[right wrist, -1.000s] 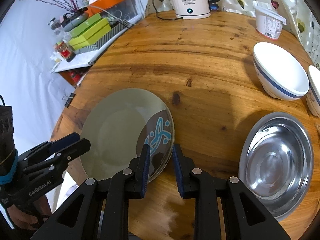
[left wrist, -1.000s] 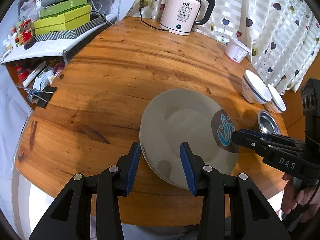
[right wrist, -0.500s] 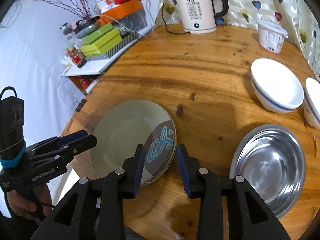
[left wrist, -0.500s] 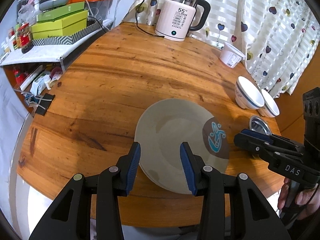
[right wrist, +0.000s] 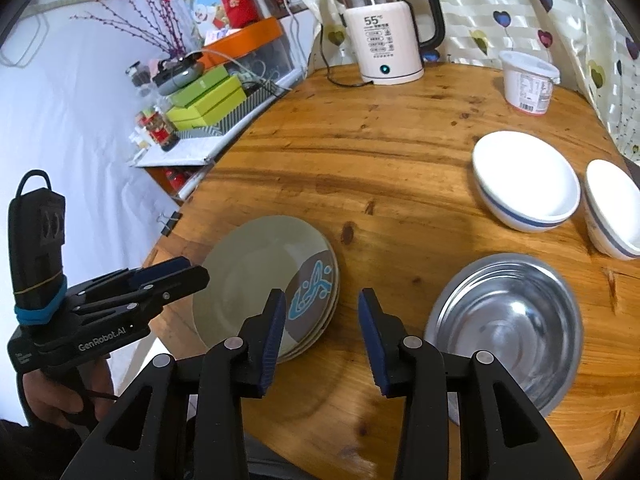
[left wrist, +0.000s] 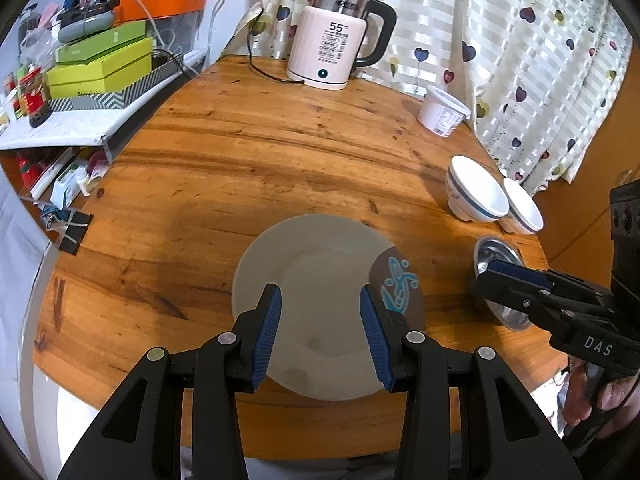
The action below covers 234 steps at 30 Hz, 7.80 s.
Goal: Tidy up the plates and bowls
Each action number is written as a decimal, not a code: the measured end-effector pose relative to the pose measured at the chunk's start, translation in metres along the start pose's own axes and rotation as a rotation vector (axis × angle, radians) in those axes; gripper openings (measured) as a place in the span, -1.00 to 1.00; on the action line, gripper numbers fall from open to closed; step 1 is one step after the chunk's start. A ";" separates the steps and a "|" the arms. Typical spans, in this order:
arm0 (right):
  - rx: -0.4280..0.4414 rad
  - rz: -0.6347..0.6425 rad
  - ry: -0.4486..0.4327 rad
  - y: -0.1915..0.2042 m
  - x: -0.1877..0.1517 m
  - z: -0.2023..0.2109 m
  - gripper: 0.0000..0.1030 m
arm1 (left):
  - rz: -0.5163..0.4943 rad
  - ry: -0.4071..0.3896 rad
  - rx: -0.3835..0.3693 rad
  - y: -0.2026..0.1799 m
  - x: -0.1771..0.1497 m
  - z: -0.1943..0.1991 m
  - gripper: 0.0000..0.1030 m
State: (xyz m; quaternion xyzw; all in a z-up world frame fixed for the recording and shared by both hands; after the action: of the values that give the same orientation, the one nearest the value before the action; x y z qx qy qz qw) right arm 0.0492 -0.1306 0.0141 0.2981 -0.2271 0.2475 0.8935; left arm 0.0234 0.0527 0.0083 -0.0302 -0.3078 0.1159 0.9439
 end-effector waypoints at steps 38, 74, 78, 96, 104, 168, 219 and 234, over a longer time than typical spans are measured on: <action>-0.092 -0.169 -0.159 -0.076 0.003 0.081 -0.28 | -0.134 -0.012 -0.098 -0.077 0.032 0.000 -0.18; -0.168 -0.363 -0.176 -0.172 0.037 0.068 -0.29 | -0.228 0.090 -0.176 -0.166 0.106 -0.078 -0.18; -0.160 -0.379 -0.173 -0.182 0.041 0.063 -0.40 | -0.224 0.109 -0.183 -0.173 0.110 -0.092 -0.18; -0.138 -0.393 -0.136 -0.201 0.052 0.037 -0.58 | -0.212 0.172 -0.199 -0.189 0.114 -0.136 -0.35; -0.141 -0.394 -0.127 -0.205 0.055 0.032 -0.61 | -0.200 0.183 -0.209 -0.188 0.115 -0.144 -0.57; -0.163 -0.296 -0.203 -0.126 0.022 0.094 -0.62 | -0.222 0.097 -0.206 -0.177 0.075 -0.055 -0.57; -0.141 -0.401 -0.099 -0.131 -0.049 0.082 -0.61 | -0.290 0.217 -0.158 -0.184 0.011 -0.059 -0.57; -0.162 -0.395 -0.081 -0.133 -0.050 0.079 -0.60 | -0.351 0.186 -0.126 -0.192 0.007 -0.055 -0.55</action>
State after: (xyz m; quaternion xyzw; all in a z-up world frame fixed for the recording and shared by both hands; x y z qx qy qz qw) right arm 0.0670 -0.2898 -0.0124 0.2737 -0.2190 0.0364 0.9358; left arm 0.0996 -0.1309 -0.0074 -0.0455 -0.2262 -0.0731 0.9703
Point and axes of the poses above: each gripper's, at about its wrist camera, not at the fingertips, and z roughly against the way its jaws point, y to its left, x to its top, the point moved 1 cm from there along -z, roughly the way its jaws point, and after that the axes turned 9 degrees about x, right-handed, at the moved point
